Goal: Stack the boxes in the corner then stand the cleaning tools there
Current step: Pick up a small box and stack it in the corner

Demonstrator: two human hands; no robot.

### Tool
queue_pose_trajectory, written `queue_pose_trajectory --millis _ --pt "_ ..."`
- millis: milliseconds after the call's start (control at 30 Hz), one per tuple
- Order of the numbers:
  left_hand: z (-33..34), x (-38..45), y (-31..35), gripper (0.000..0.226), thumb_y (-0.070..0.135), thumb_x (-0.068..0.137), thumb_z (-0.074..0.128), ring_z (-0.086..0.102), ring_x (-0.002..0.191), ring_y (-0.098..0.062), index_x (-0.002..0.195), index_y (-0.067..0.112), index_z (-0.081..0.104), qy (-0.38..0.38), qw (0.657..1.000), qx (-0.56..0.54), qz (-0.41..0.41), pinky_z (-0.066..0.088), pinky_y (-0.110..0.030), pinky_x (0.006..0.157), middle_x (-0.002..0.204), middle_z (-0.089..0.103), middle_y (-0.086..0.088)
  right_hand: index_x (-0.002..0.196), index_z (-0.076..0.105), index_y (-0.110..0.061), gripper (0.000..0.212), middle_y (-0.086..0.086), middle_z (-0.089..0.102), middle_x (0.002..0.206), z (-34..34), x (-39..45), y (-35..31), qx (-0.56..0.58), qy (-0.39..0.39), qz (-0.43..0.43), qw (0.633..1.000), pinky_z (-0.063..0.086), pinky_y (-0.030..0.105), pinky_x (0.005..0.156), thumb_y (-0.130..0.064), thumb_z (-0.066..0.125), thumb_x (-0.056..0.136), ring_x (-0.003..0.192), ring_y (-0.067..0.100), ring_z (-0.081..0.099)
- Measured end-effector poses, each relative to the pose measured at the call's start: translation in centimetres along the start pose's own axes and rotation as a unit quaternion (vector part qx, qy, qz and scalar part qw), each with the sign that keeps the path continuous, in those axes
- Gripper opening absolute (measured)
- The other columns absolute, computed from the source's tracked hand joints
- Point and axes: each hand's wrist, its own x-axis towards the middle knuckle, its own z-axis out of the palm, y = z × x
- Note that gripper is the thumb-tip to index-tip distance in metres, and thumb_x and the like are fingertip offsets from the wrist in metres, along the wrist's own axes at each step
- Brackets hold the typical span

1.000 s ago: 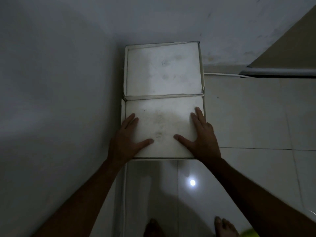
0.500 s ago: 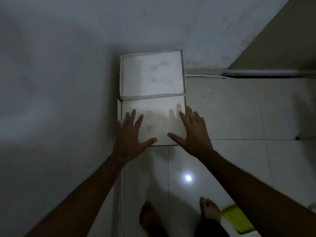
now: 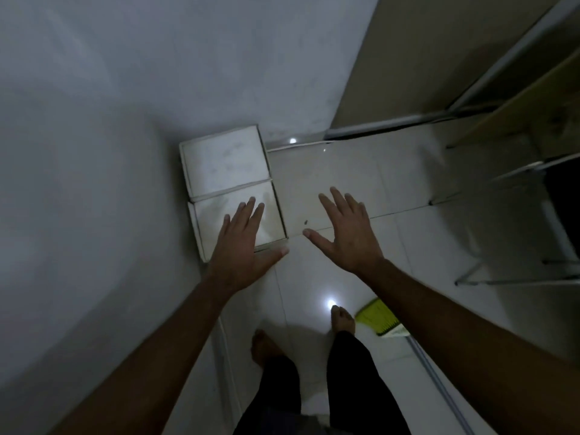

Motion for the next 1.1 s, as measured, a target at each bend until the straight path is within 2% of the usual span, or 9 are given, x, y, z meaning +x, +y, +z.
queue_pose_trajectory --millis 133,267,367,567,733,833,1100 --pt "-3.1 -1.2 6.7 0.108 0.086 0.080 0.038 -0.001 0.154 -0.011 0.161 0.021 0.008 -0.036 0.999 0.003 0.033 0.002 -0.044 0.126 0.168 0.004 0.004 0.160 0.023 -0.023 0.082 0.007 0.015 0.168 -6.2 -5.1 1.4 0.014 0.025 0.032 0.999 0.010 0.053 0.124 -0.070 0.042 0.095 0.153 0.032 0.013" --pt "-5.2 -0.8 14.0 0.106 0.084 0.081 0.043 0.005 0.154 -0.011 0.160 0.020 0.012 -0.044 0.996 0.014 0.073 0.001 -0.044 0.126 0.168 0.013 0.002 0.158 0.027 -0.022 0.080 0.008 0.021 0.166 -12.4 -10.2 4.4 0.028 0.058 0.073 0.995 0.015 0.054 0.123 -0.068 0.044 0.095 0.151 0.033 0.020" --pt "-5.9 -0.2 19.9 0.106 0.084 0.081 0.041 0.007 0.154 -0.012 0.160 0.021 0.012 -0.051 0.992 0.015 0.117 0.001 -0.044 0.126 0.167 0.014 0.003 0.158 0.028 -0.022 0.078 0.008 0.024 0.165 -16.2 -13.7 7.4 0.028 0.084 0.100 0.991 0.018 0.054 0.122 -0.068 0.043 0.096 0.151 0.033 0.022" --pt "-5.4 0.8 32.0 0.102 0.076 0.085 0.051 0.007 0.154 -0.011 0.161 0.021 0.012 -0.075 0.974 0.027 0.214 -0.001 -0.037 0.125 0.167 0.014 0.003 0.156 0.032 -0.021 0.077 0.009 0.031 0.162 -22.0 -21.1 13.7 0.013 0.141 0.146 0.979 0.026 0.054 0.118 -0.069 0.042 0.096 0.145 0.033 0.030" --pt "-3.9 0.6 39.1 0.101 0.077 0.085 0.047 0.007 0.154 -0.010 0.160 0.020 0.011 -0.121 0.948 0.045 0.291 0.002 -0.037 0.126 0.167 0.015 0.002 0.152 0.038 -0.018 0.073 0.011 0.037 0.158 -25.0 -27.7 17.1 0.026 0.194 0.200 0.960 0.029 0.051 0.116 -0.065 0.048 0.096 0.140 0.034 0.037" --pt "-2.8 0.7 42.9 0.100 0.077 0.086 0.044 0.006 0.154 -0.009 0.160 0.020 0.012 -0.149 0.928 0.045 0.339 0.005 -0.039 0.126 0.167 0.015 0.003 0.153 0.036 -0.019 0.074 0.011 0.035 0.160 -26.0 -31.4 18.4 0.042 0.216 0.250 0.943 0.027 0.052 0.118 -0.065 0.047 0.097 0.142 0.033 0.034" --pt "0.2 1.2 53.0 0.097 0.075 0.087 0.047 0.008 0.154 -0.012 0.160 0.022 0.013 -0.233 0.848 0.059 0.472 0.008 -0.038 0.125 0.167 0.014 0.004 0.155 0.033 -0.021 0.076 0.007 0.031 0.162 -25.9 -39.4 19.6 0.086 0.281 0.415 0.861 0.025 0.051 0.120 -0.066 0.046 0.096 0.146 0.031 0.030"
